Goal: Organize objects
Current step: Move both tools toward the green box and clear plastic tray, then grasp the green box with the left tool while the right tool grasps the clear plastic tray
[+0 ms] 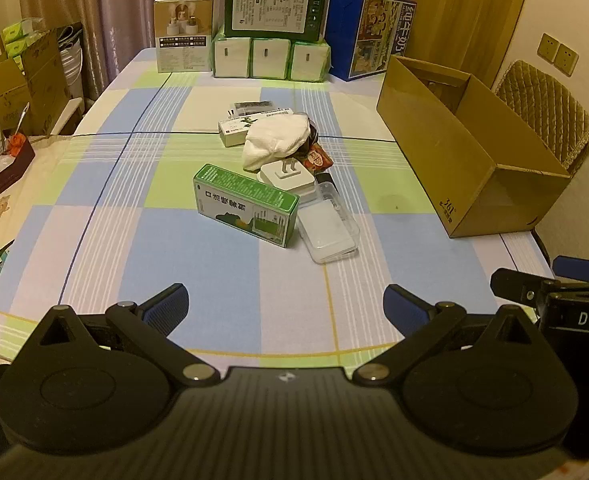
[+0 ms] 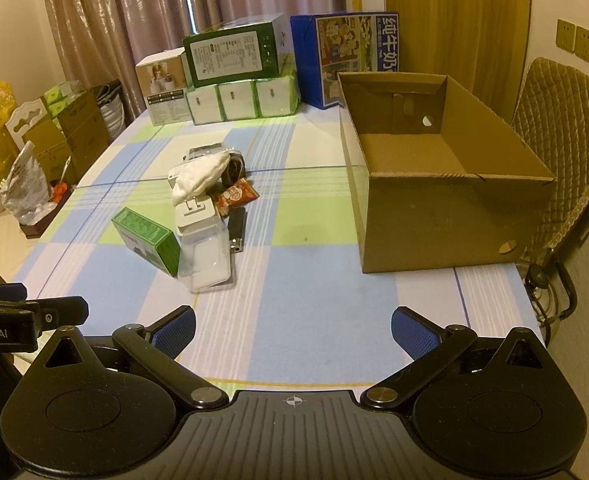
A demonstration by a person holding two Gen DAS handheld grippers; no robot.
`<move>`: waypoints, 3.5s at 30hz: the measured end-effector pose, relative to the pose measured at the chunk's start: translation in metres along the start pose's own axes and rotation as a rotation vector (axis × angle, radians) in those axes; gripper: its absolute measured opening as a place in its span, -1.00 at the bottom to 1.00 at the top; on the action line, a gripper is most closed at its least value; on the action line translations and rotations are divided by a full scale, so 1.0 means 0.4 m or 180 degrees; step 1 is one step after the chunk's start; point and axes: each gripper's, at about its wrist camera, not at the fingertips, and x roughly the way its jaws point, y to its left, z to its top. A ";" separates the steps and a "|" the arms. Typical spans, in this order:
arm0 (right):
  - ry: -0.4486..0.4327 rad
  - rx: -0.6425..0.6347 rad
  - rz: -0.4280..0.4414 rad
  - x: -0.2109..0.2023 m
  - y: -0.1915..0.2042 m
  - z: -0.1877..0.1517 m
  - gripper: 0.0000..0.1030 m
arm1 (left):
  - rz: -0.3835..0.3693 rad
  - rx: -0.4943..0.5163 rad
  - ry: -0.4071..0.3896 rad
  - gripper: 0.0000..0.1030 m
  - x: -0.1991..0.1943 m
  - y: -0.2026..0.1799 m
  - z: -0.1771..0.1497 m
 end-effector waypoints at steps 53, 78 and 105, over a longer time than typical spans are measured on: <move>0.0189 -0.0685 0.0606 0.306 0.129 0.049 0.57 | 0.0132 -0.0188 0.0160 0.98 0.207 0.161 0.121; 0.0370 -0.1237 0.0974 0.432 0.185 0.060 0.13 | 0.0039 -0.0374 0.0253 0.98 0.307 0.185 0.138; 0.0294 -0.0498 0.0478 0.381 0.064 0.044 0.13 | -0.0116 0.0531 0.0605 -0.50 0.375 0.065 0.107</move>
